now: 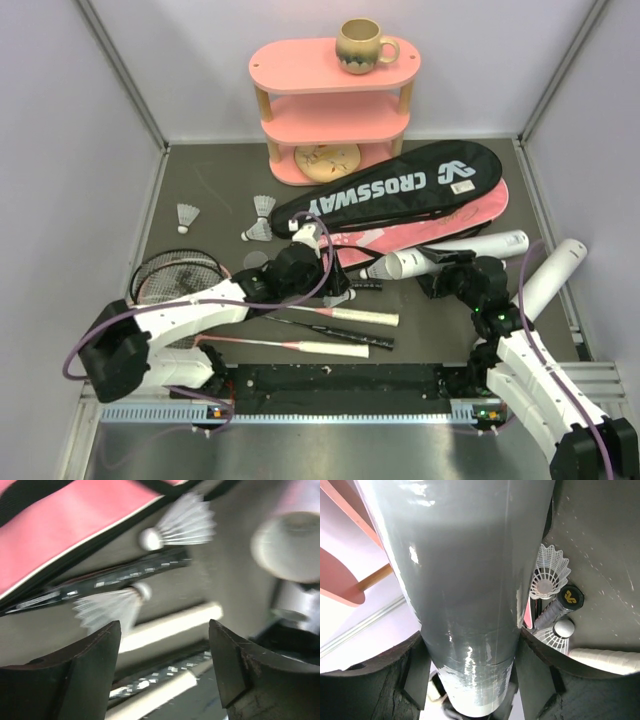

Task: Pack up the badminton gear
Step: Pick up the shuttlecock at the center of the board, then place the shuttlecock at the shuttle tube.

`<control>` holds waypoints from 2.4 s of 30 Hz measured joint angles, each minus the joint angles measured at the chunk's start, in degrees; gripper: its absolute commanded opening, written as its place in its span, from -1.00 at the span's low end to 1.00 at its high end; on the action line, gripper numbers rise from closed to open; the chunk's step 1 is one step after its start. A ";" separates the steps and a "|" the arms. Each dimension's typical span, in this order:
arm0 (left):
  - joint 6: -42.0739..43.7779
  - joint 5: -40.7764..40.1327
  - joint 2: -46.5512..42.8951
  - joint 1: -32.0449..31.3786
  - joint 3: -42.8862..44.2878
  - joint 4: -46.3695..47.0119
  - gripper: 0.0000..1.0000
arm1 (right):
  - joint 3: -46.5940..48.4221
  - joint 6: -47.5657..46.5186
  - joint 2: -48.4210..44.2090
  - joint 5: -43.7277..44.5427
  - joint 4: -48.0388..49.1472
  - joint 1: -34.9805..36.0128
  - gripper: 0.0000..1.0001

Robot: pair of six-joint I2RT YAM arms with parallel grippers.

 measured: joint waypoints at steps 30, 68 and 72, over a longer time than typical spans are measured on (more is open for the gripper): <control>0.46 9.31 -3.93 -0.37 -2.51 13.60 -1.00 | -0.33 -1.60 0.70 0.11 -0.70 -0.63 -0.49; -3.48 30.25 32.09 -2.27 16.33 41.97 0.67 | -0.26 0.66 -2.05 -1.20 -0.46 -1.62 -0.49; -4.68 32.28 33.57 -1.53 16.37 45.75 0.76 | -0.26 2.03 -2.99 -0.74 -0.72 -1.86 -0.49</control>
